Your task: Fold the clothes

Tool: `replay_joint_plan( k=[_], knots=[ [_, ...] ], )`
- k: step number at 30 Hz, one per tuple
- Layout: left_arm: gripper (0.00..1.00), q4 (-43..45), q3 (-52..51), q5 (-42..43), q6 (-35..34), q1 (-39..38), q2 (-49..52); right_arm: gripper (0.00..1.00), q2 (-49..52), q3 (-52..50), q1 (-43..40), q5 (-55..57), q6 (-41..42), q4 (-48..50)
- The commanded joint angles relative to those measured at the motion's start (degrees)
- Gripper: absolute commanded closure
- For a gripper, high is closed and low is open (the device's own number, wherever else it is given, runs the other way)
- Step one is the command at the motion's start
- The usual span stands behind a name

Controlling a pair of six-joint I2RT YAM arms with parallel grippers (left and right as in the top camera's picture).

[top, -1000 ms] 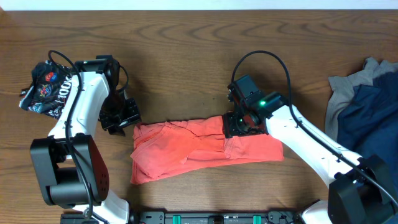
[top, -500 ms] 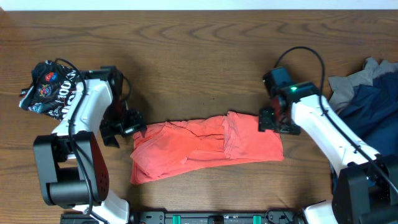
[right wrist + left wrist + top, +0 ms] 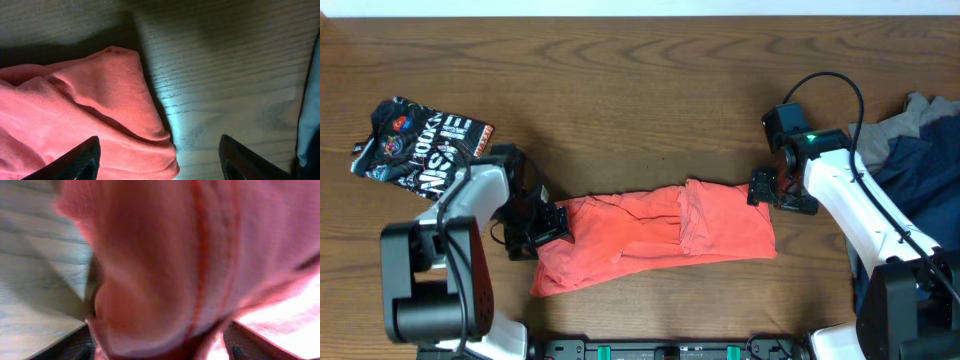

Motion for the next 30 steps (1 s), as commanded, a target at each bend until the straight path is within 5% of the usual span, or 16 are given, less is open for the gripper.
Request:
replay_joint_plan(
  k=[1, 4, 7, 14, 21, 30],
  knots=[
    [0.45, 3.50, -3.98, 6.34, 2.60, -0.35, 2.43, 0.26, 0.57, 0.98, -0.46, 0.81, -0.39, 0.07],
    [0.74, 4.68, -3.19, 6.29, 2.60, -0.17, 2.38, 0.27, 0.57, 0.98, -0.48, 0.79, -0.39, 0.07],
    [0.90, 4.76, -0.09, 4.92, 2.16, 0.52, 2.38, 0.26, 0.57, 0.98, -0.48, 0.79, -0.39, -0.17],
    [0.93, -1.88, 14.21, -6.36, -0.44, 5.16, 2.38, 0.26, 0.57, 0.98, -0.55, 1.20, -0.39, -0.61],
    [0.93, -9.99, 26.67, -7.15, -1.20, 8.96, 2.38, 0.26, 0.57, 0.98, -2.14, 1.25, -0.42, -1.36],
    [0.93, -17.03, 32.09, -1.84, -1.86, -2.08, 2.19, 0.26, 0.57, 0.98, -4.42, 1.25, -0.85, -2.60]
  ],
)
